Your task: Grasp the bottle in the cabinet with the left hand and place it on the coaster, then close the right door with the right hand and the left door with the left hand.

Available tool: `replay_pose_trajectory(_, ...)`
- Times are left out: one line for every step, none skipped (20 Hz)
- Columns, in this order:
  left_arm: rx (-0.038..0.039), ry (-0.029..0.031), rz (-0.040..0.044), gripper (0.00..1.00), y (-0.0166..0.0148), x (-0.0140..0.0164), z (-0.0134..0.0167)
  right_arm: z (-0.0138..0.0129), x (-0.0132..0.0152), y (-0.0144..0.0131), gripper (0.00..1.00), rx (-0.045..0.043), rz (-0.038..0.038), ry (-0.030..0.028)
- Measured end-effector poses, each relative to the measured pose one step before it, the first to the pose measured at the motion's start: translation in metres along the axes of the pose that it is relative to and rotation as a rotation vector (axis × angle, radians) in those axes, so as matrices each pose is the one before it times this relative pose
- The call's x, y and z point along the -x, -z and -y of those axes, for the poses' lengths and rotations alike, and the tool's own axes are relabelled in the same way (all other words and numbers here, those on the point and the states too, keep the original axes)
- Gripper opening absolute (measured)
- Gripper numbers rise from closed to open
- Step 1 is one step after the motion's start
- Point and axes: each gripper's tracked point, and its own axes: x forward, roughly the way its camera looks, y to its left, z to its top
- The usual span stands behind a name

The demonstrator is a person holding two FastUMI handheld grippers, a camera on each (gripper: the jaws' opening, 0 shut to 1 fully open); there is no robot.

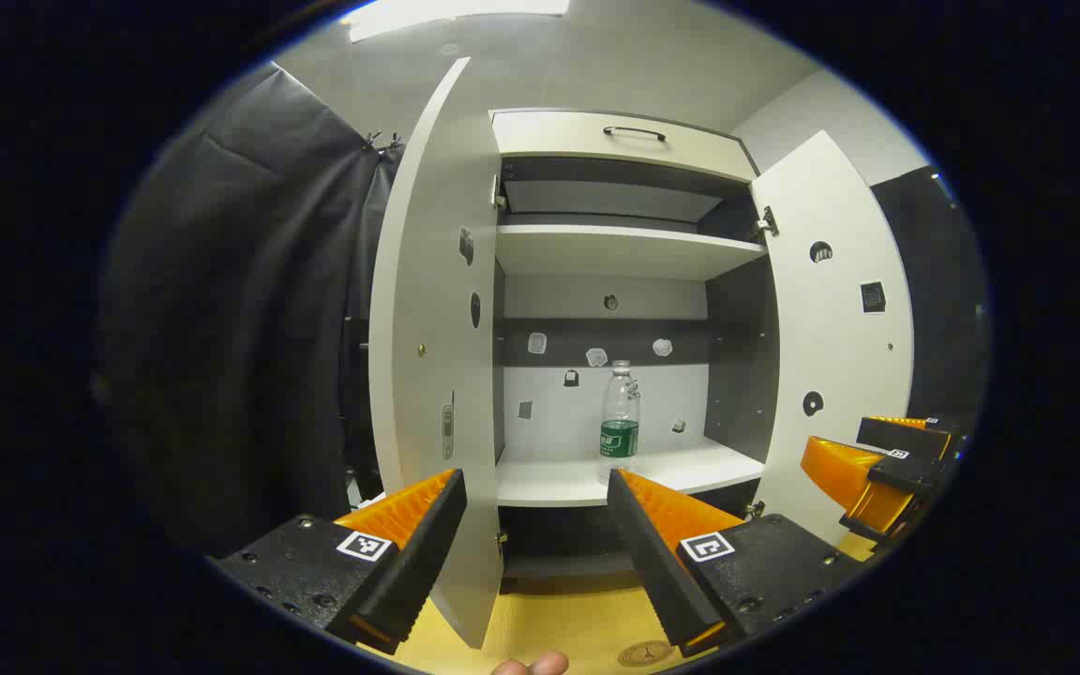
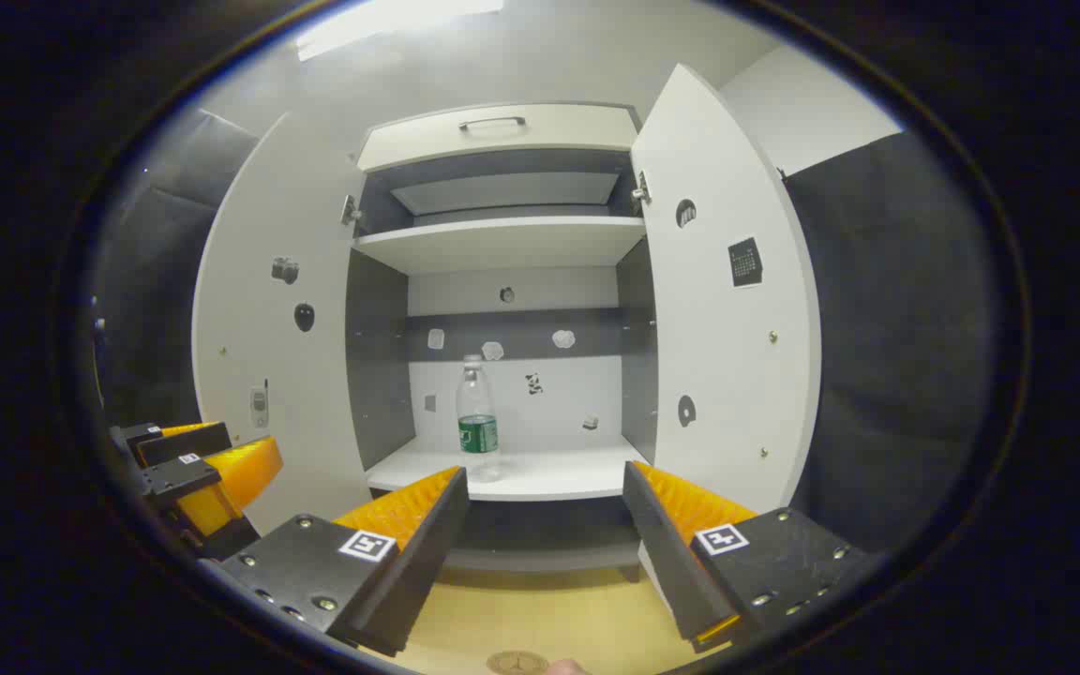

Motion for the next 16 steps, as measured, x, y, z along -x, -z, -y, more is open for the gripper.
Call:
replay_pose_trajectory(-0.00446,-0.00267,-0.00149,0.96,-0.00076,0.00018,-0.00009,-0.00021,-0.00066,0.00141,0.97,-0.00191,-0.00228,-0.0011)
replay_pose_trajectory(-0.00431,-0.0042,0.00008,0.96,0.0006,-0.00029,-0.00072,0.00057,-0.00078,0.00077,1.0,-0.00159,-0.00382,-0.00131)
replay_pose_trajectory(-0.00188,0.00087,0.00108,0.96,-0.00013,0.00007,0.00125,0.00114,-0.00067,0.0007,1.0,-0.00033,-0.00088,0.00216)
replay_pose_trajectory(0.00006,-0.00985,0.006,0.96,-0.00079,0.00016,-0.00151,0.00078,-0.00079,-0.00064,1.0,-0.00037,0.00081,0.00088)
replay_pose_trajectory(0.00149,-0.00794,0.00564,0.96,-0.00148,-0.00039,-0.00113,0.00059,-0.0004,0.00047,1.0,0.00031,-0.00067,-0.00033)
replay_pose_trajectory(-0.00067,0.00343,-0.00072,0.96,0.00029,-0.00039,0.00071,0.00024,-0.00001,0.00011,1.0,-0.00019,-0.00168,0.00117)
replay_pose_trajectory(-0.00186,0.00163,-0.0041,0.96,0.00155,-0.00055,0.00153,0.00085,-0.00056,-0.0001,1.0,-0.00022,0.00054,-0.00026)
replay_pose_trajectory(-0.00163,0.00193,-0.00264,0.96,0.00094,-0.00056,0.00075,0.00073,-0.00125,0.00017,1.0,0.00187,-0.00126,0.00152)
replay_pose_trajectory(0.0009,-0.00273,-0.00102,0.96,0.00037,-0.00117,-0.00052,0.00097,-0.00054,0.00143,1.0,0.00295,-0.00249,0.00093)
replay_pose_trajectory(0.00157,0.00076,0.00005,0.96,0.00129,-0.00027,0.00037,0.00052,-0.00042,-0.00009,1.0,0.00297,0.00131,-0.00013)
replay_pose_trajectory(0.00219,-0.00024,-0.00264,0.96,0.00146,0.00003,0.00056,0.00066,-0.00129,0.00032,1.0,0.00033,0.00068,0.00128)
replay_pose_trajectory(0.0026,0.00038,-0.00456,0.96,0.00104,-0.00099,-0.00033,0.00039,-0.0008,0.00046,1.0,-0.00257,-0.00131,-0.00227)
replay_pose_trajectory(0.00187,0.00115,-0.00406,0.96,0.00209,-0.00136,0.00009,-0.00045,-0.00053,0.00053,1.0,-0.00492,-0.00132,-0.00289)
replay_pose_trajectory(0.00125,-0.00027,-0.00333,0.96,0.00067,-0.00109,0.00027,-0.00014,-0.0004,-0.00011,1.0,-0.005,-0.00147,-0.0019)
replay_pose_trajectory(-0.00008,-0.00042,-0.00208,0.96,0.00112,-0.00115,0.0003,0.00073,-0.00063,0.00009,1.0,-0.00225,0.00068,-0.0003)
replay_pose_trajectory(-0.00163,0.00083,-0.00098,0.96,0.00047,-0.00062,0.00044,0.00055,-0.00114,-0.00037,1.0,0.00044,0.00034,0.00004)
